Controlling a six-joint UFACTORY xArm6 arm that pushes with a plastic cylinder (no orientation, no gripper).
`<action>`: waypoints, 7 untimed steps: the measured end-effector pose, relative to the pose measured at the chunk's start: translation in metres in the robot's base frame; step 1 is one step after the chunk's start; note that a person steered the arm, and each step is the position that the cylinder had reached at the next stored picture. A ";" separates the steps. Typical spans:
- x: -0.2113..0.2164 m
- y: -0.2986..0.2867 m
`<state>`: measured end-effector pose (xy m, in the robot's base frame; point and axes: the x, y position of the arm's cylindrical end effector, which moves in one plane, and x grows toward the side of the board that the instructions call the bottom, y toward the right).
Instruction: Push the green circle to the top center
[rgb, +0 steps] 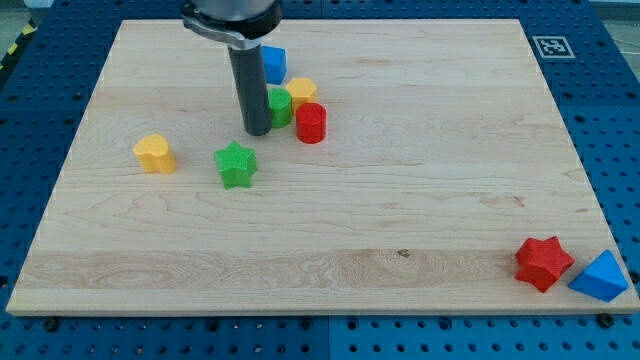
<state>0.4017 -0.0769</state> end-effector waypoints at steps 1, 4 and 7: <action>-0.011 0.009; -0.052 0.037; -0.063 0.054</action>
<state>0.3385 -0.0230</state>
